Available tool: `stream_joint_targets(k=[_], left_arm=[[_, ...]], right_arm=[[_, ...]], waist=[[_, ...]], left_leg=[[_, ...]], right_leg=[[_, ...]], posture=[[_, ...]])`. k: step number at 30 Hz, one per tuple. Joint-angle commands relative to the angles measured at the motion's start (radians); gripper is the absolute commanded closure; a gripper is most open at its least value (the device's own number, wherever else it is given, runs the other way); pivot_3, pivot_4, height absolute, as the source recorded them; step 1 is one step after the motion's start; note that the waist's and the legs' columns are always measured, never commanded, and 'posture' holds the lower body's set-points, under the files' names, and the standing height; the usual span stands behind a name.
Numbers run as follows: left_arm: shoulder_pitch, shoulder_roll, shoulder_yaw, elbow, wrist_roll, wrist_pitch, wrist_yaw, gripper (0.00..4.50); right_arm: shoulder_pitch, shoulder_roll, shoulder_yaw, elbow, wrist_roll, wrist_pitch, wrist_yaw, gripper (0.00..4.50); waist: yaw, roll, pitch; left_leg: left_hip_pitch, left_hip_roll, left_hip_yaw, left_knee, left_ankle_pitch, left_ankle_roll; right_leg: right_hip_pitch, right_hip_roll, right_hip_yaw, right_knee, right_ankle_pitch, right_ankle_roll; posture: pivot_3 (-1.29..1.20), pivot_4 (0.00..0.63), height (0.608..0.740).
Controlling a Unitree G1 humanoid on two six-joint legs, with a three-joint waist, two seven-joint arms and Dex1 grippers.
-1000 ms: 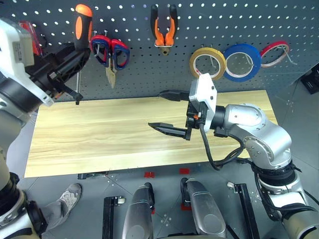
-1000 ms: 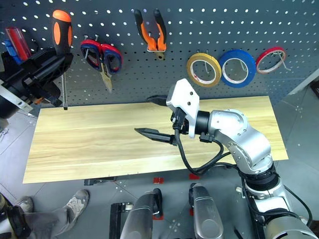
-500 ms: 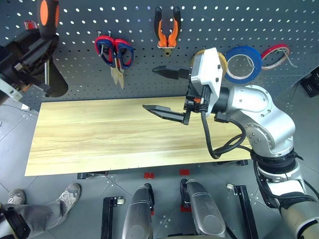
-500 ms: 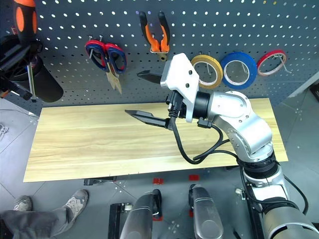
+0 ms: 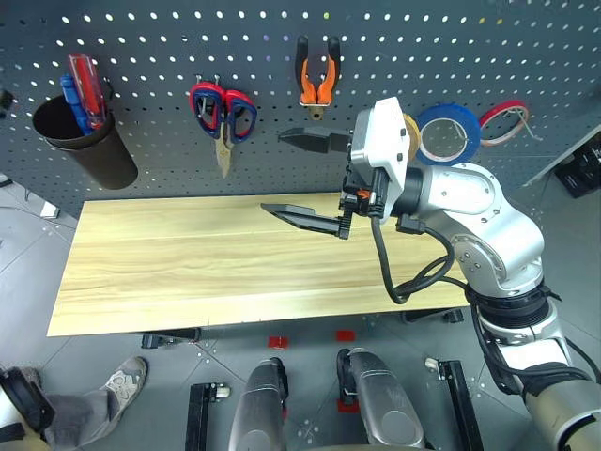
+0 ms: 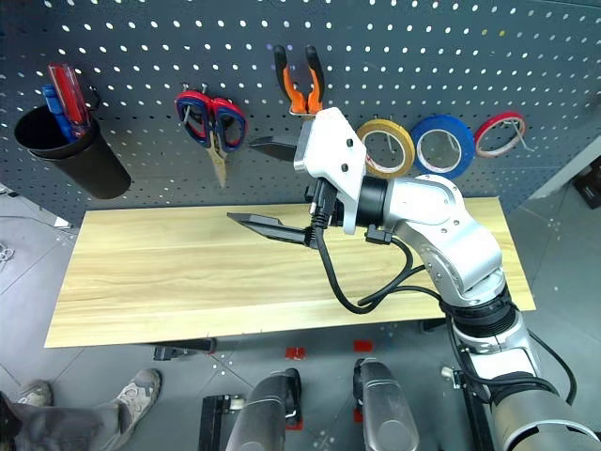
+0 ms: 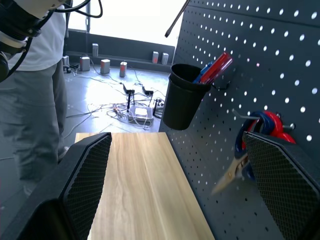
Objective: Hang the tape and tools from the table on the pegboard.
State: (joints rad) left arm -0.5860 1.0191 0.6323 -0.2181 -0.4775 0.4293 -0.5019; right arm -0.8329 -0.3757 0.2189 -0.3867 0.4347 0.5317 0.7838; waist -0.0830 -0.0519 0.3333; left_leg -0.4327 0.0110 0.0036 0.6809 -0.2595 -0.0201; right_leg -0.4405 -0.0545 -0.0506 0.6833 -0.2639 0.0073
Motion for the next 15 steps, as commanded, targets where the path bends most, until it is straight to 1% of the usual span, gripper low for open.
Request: stream_joint_targets(k=[1, 9, 15], left_arm=[[-0.03, 0.011, -0.021, 0.066, 0.071, -0.127, 0.005, 3.97], [-0.044, -0.082, -0.107, 0.201, 0.201, -0.359, 0.066, 3.97], [-0.057, -0.173, -0.148, 0.246, 0.283, -0.5, 0.16, 3.97]], right_arm=[[-0.005, 0.016, -0.003, -0.017, -0.012, -0.038, -0.004, 0.0], [-0.008, 0.048, 0.006, -0.008, -0.029, -0.054, -0.003, 0.0], [-0.003, 0.064, 0.003, -0.02, -0.017, -0.041, -0.007, 0.0]], waist=[[0.0, 0.0, -0.004], [0.0, -0.001, -0.015], [-0.001, -0.002, -0.016]], left_leg=[[0.0, 0.0, 0.0, 0.0, 0.0, 0.0], [0.0, 0.0, 0.0, 0.001, 0.0, 0.0], [0.0, 0.0, 0.0, 0.001, 0.0, 0.0]], right_leg=[[0.0, 0.0, 0.0, 0.0, 0.0, 0.0], [0.0, 0.0, 0.0, 0.001, 0.0, 0.0], [0.0, 0.0, 0.0, 0.002, 0.0, 0.0]], posture=[[-0.18, 0.226, 0.74], [-0.19, 0.231, 0.74], [-0.2, 0.237, 0.74]])
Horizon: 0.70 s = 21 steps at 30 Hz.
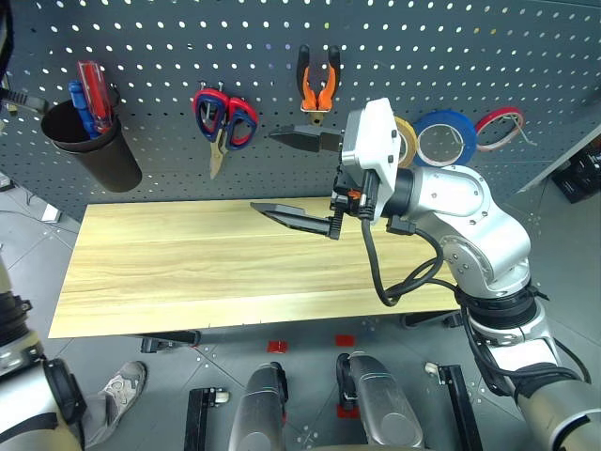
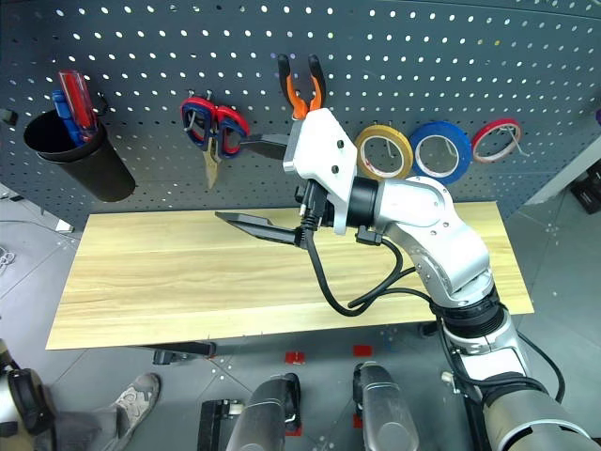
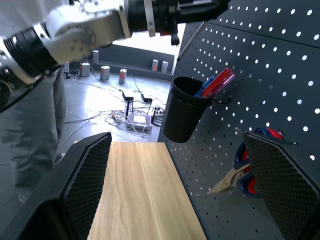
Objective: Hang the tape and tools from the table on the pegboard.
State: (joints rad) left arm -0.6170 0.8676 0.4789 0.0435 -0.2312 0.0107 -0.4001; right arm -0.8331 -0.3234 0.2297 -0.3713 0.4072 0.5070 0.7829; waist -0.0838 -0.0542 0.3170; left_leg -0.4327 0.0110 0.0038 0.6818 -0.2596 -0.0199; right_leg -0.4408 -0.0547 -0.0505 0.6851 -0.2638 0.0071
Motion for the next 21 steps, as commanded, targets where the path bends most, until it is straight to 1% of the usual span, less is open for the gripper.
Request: stream_joint_targets(k=[1, 6, 9, 13, 18, 21], left_arm=[[-0.019, -0.037, 0.002, -0.023, 0.048, -0.098, 0.074, 3.97], [0.014, -0.094, 0.01, -0.071, 0.085, -0.138, 0.141, 3.97], [0.044, -0.127, 0.022, -0.089, 0.119, -0.158, 0.202, 3.97], [0.064, -0.165, 0.024, -0.068, 0.134, -0.178, 0.252, 3.97], [0.043, -0.186, 0.004, -0.027, 0.15, -0.208, 0.289, 3.97], [0.004, -0.192, -0.013, -0.007, 0.142, -0.219, 0.297, 3.97]], right_arm=[[-0.001, 0.015, -0.01, -0.038, 0.017, -0.008, -0.007, 0.0], [-0.002, 0.041, -0.047, -0.052, 0.094, 0.094, -0.044, 0.0], [0.0, 0.034, -0.046, -0.055, 0.1, 0.108, -0.048, 0.0], [0.0, 0.034, -0.045, -0.057, 0.11, 0.115, -0.053, 0.0], [0.002, 0.038, -0.045, -0.063, 0.117, 0.12, -0.054, 0.0], [0.003, 0.038, -0.046, -0.064, 0.117, 0.124, -0.055, 0.0]], waist=[[0.0, 0.0, 0.0], [-0.003, 0.0, 0.0], [-0.003, 0.0, 0.0], [-0.003, 0.0, -0.001], [-0.002, -0.001, -0.001], [-0.001, -0.001, -0.001]], left_leg=[[0.0, 0.0, 0.0, 0.0, 0.0, 0.0], [0.0, 0.0, 0.0, 0.001, 0.0, 0.0], [0.0, 0.0, 0.0, 0.002, 0.0, 0.0], [0.0, 0.0, 0.0, 0.003, 0.0, 0.0], [0.0, 0.0, 0.0, 0.005, 0.0, 0.0], [0.0, 0.0, -0.001, 0.008, -0.001, 0.001]], right_leg=[[0.0, 0.0, 0.0, 0.0, 0.0, 0.0], [0.0, 0.0, 0.0, 0.003, 0.0, 0.0], [-0.001, 0.0, 0.0, 0.004, 0.0, 0.0], [-0.001, 0.0, 0.0, 0.005, 0.0, 0.0], [0.0, 0.0, 0.0, 0.006, 0.0, 0.0], [0.0, 0.0, 0.0, 0.008, 0.0, 0.0]], posture=[[-0.2, 0.238, 0.74], [-0.21, 0.242, 0.74], [-0.21, 0.242, 0.74], [-0.2, 0.243, 0.74], [-0.21, 0.243, 0.74], [-0.21, 0.243, 0.74]])
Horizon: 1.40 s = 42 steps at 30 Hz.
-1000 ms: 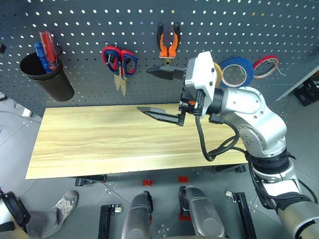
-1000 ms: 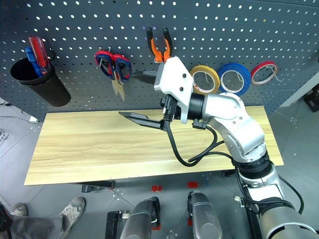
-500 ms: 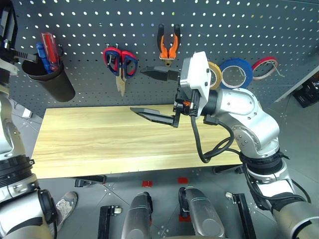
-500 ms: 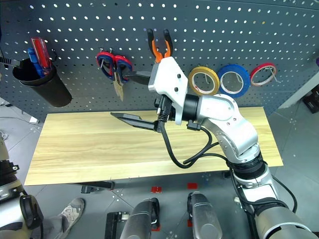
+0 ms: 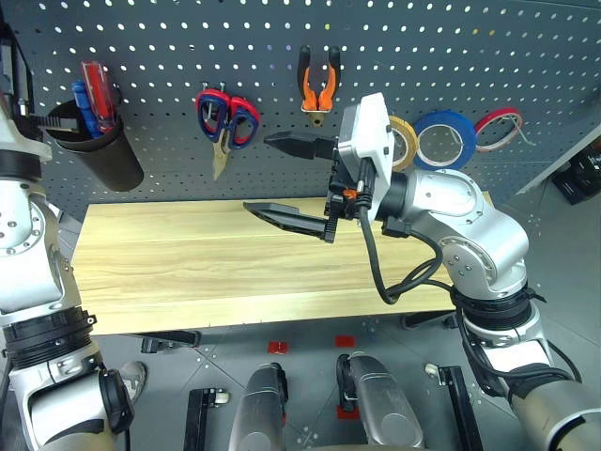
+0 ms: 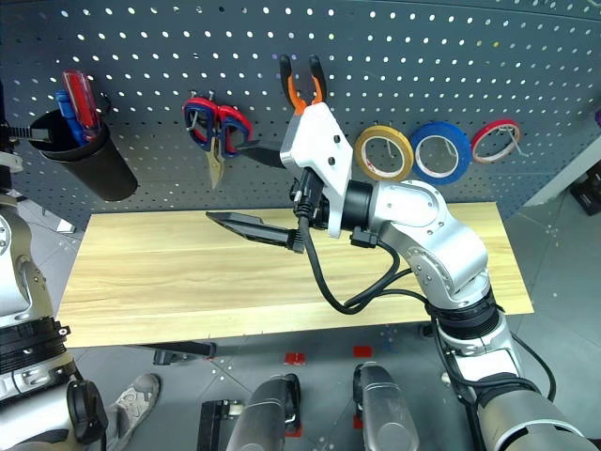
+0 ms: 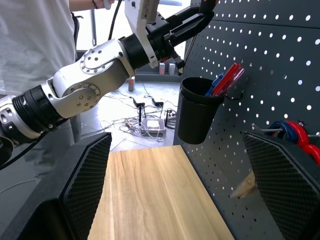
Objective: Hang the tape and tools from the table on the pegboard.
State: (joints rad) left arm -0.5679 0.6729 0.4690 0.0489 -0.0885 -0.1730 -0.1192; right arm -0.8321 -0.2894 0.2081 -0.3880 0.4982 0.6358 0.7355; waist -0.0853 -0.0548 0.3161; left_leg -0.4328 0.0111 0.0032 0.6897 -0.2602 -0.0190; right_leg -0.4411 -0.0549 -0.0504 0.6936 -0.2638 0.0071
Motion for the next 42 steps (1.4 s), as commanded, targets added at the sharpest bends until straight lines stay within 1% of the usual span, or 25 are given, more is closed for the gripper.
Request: stream_joint_targets(k=[1, 9, 16, 18, 19, 23, 28, 31, 33, 35, 38, 40, 42], left_arm=[[-0.058, -0.002, -0.006, -0.002, -0.006, -0.038, 0.019, 3.97], [-0.097, -0.045, -0.046, 0.055, 0.001, -0.072, 0.031, 3.97], [-0.038, -0.083, -0.035, 0.072, -0.005, -0.083, 0.047, 3.97], [-0.027, -0.099, -0.027, 0.061, -0.024, -0.081, 0.051, 3.25], [-0.024, -0.104, -0.022, 0.05, -0.033, -0.077, 0.054, 3.06], [-0.014, -0.109, -0.009, 0.008, -0.048, -0.056, 0.065, 1.83], [-0.007, -0.102, 0.016, -0.092, -0.068, 0.015, 0.085, 0.31], [-0.024, -0.08, 0.021, -0.219, -0.089, 0.125, 0.094, 0.31], [-0.035, -0.062, -0.017, -0.311, -0.111, 0.213, 0.064, 0.31], [-0.023, -0.063, -0.059, -0.394, -0.174, 0.314, 0.024, 0.31], [0.064, -0.076, -0.109, -0.523, -0.277, 0.477, -0.028, 0.31], [0.143, -0.107, -0.12, -0.591, -0.342, 0.573, -0.024, 0.31], [0.237, -0.135, -0.137, -0.656, -0.392, 0.667, -0.016, 0.31]], right_arm=[[0.002, 0.005, -0.025, -0.048, 0.026, -0.004, -0.009, 0.0], [0.009, -0.001, -0.019, -0.055, 0.026, -0.001, -0.013, 0.0], [0.012, -0.008, -0.022, -0.059, 0.027, 0.001, -0.015, 0.0], [0.013, -0.01, -0.022, -0.059, 0.027, 0.001, -0.016, 0.0], [0.013, -0.011, -0.021, -0.058, 0.027, 0.0, -0.016, 0.0], [0.014, -0.012, -0.021, -0.056, 0.025, -0.003, -0.015, 0.0], [0.018, -0.012, -0.018, -0.056, 0.022, -0.009, -0.015, 0.0], [0.024, -0.015, -0.023, -0.053, 0.019, -0.014, -0.016, 0.0], [0.032, -0.017, -0.03, -0.054, 0.024, -0.011, -0.019, 0.0], [0.042, -0.023, -0.038, -0.058, 0.029, -0.008, -0.02, 0.0], [0.067, -0.038, -0.05, -0.067, 0.033, 0.0, -0.024, 0.0], [0.088, -0.047, -0.055, -0.077, 0.034, 0.004, -0.029, 0.0], [0.123, -0.059, -0.061, -0.094, 0.038, 0.013, -0.039, 0.0]], waist=[[0.002, 0.0, 0.0], [0.001, 0.0, 0.0], [0.0, 0.0, 0.0], [0.0, 0.0, 0.0], [0.0, 0.0, 0.0], [0.0, 0.0, 0.0], [0.0, 0.0, 0.0], [0.0, 0.0, 0.0], [0.0, -0.001, -0.001], [0.002, 0.0, -0.002], [0.001, 0.002, -0.012], [0.0, 0.005, -0.017], [-0.001, 0.005, -0.02]], left_leg=[[0.0, 0.0, 0.0, 0.002, 0.0, 0.0], [0.0, 0.0, 0.001, 0.005, -0.001, 0.001], [0.0, 0.0, 0.001, 0.005, -0.001, 0.001], [0.0, 0.0, 0.001, 0.005, -0.001, 0.001], [0.0, 0.0, 0.001, 0.005, -0.001, 0.002], [0.0, 0.0, 0.0, 0.005, -0.001, 0.002], [0.0, 0.0, 0.0, 0.005, -0.001, 0.002], [0.0, 0.0, 0.0, 0.005, -0.001, 0.002], [-0.001, 0.0, 0.0, 0.005, -0.001, 0.002], [-0.001, 0.0, 0.0, 0.005, -0.001, 0.001], [0.0, -0.001, 0.0, 0.005, -0.001, 0.002], [0.0, -0.001, 0.001, 0.005, -0.001, 0.002], [0.0, 0.0, 0.001, 0.005, -0.001, 0.002]], right_leg=[[0.0, 0.0, 0.0, 0.001, 0.0, 0.0], [0.0, 0.0, 0.001, 0.003, 0.0, 0.0], [0.0, 0.0, 0.001, 0.003, 0.0, 0.0], [0.0, 0.0, 0.001, 0.003, 0.0, 0.0], [0.0, 0.0, 0.001, 0.003, 0.0, 0.0], [0.0, 0.0, 0.001, 0.003, 0.0, 0.0], [0.0, 0.0, 0.001, 0.003, 0.0, 0.0], [0.0, 0.0, 0.001, 0.003, 0.0, 0.0], [0.0, 0.0, 0.001, 0.003, 0.0, 0.0], [0.001, 0.0, 0.001, 0.003, 0.0, 0.0], [0.001, 0.0, 0.002, 0.003, 0.0, 0.0], [0.001, 0.0, 0.002, 0.002, 0.0, 0.0], [0.001, 0.0, 0.003, 0.003, 0.0, 0.0]], posture=[[-0.21, 0.244, 0.74], [-0.22, 0.246, 0.74], [-0.23, 0.249, 0.74], [-0.23, 0.248, 0.74], [-0.23, 0.248, 0.74], [-0.23, 0.246, 0.74], [-0.23, 0.243, 0.74], [-0.23, 0.241, 0.74], [-0.22, 0.24, 0.74], [-0.21, 0.237, 0.74], [-0.21, 0.236, 0.74], [-0.21, 0.235, 0.74], [-0.2, 0.233, 0.74]])
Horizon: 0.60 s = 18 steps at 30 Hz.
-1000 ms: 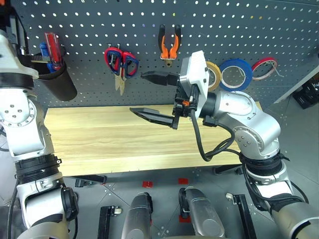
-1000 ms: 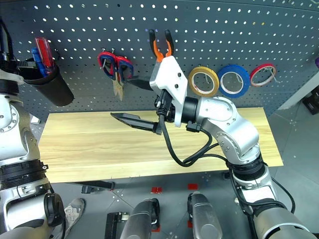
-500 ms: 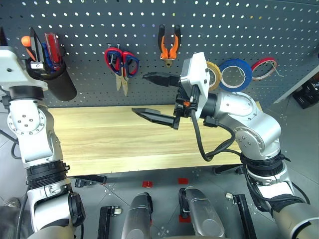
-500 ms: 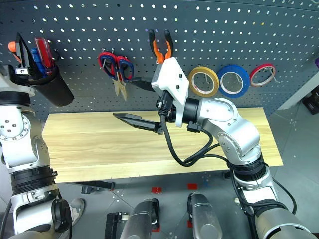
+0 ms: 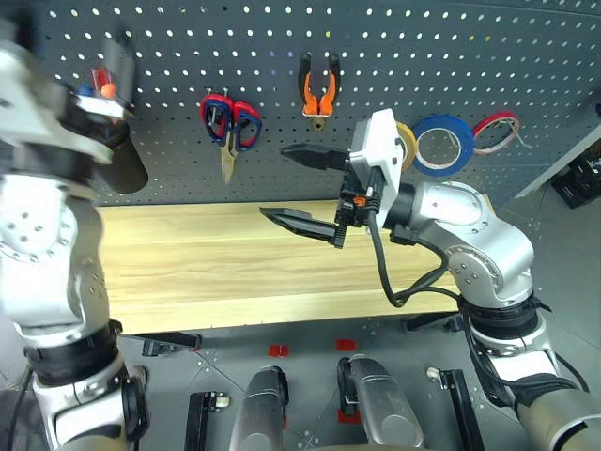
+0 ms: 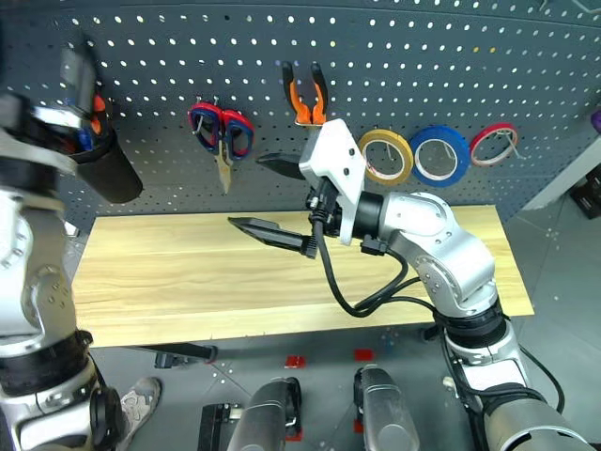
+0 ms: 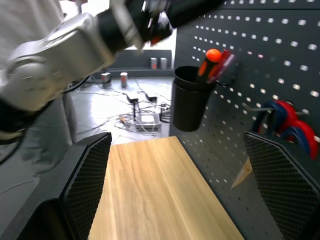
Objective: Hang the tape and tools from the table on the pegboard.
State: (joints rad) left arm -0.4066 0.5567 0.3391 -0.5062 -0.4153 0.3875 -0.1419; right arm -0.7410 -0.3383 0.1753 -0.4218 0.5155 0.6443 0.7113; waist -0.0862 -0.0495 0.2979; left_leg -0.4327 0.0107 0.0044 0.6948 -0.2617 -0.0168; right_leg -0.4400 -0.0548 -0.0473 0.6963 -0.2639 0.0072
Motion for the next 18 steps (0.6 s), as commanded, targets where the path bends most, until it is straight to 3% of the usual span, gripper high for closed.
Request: stream_joint_targets(k=[1, 8, 18], left_arm=[[0.115, -0.035, -0.015, -0.126, -0.051, 0.125, 0.027, 0.31], [0.311, -0.152, -0.061, -0.19, 0.069, 0.205, 0.167, 0.31], [0.571, -0.266, -0.021, -0.083, 0.161, 0.029, 0.136, 0.31]], right_arm=[[0.056, -0.016, -0.031, -0.069, 0.02, 0.008, -0.021, 0.0], [0.28, -0.044, -0.051, -0.049, -0.062, -0.055, -0.096, 0.0], [0.512, 0.018, -0.059, 0.306, -0.362, -0.438, -0.292, 0.0]], waist=[[0.0, 0.0, -0.002], [0.006, 0.001, -0.012], [0.007, 0.004, -0.038]], left_leg=[[0.0, 0.001, 0.0, 0.0, 0.0, 0.0], [0.0, -0.001, 0.0, 0.001, -0.002, 0.004], [0.001, -0.001, 0.002, 0.0, -0.005, 0.008]], right_leg=[[0.0, 0.001, 0.0, 0.0, 0.0, 0.0], [0.001, 0.0, 0.002, -0.001, 0.0, 0.0], [0.001, 0.001, 0.005, -0.001, 0.0, 0.0]], posture=[[-0.2, 0.233, 0.74], [-0.2, 0.228, 0.74], [-0.17, 0.202, 0.74]])
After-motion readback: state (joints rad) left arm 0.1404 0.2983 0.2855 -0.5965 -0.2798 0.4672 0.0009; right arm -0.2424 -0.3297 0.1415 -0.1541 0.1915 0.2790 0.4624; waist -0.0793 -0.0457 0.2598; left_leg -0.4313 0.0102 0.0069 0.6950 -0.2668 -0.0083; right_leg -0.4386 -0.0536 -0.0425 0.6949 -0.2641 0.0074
